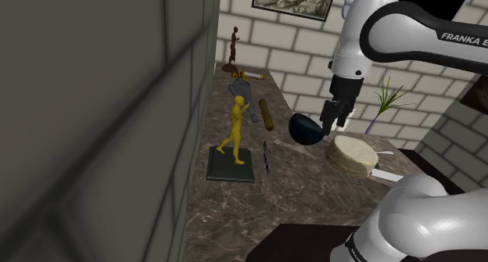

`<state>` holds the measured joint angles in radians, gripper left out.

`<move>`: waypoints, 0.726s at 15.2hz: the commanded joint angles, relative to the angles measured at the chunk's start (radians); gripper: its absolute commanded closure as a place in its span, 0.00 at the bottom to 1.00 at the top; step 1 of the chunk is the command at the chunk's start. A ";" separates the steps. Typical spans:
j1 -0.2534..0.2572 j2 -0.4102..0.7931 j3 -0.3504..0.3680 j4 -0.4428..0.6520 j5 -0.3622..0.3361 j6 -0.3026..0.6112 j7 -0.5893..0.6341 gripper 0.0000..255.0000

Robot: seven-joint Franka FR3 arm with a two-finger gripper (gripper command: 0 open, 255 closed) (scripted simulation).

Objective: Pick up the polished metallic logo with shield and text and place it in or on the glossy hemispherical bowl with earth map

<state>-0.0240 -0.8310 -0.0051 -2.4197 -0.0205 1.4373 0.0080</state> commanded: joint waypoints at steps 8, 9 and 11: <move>-0.050 0.123 0.067 -0.113 0.059 0.297 0.212 0.00; -0.057 0.148 0.077 -0.122 0.065 0.341 0.241 0.00; -0.073 0.202 0.095 -0.137 0.075 0.428 0.299 0.00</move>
<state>-0.0892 -0.6592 0.0792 -2.5568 0.0482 1.8220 0.2736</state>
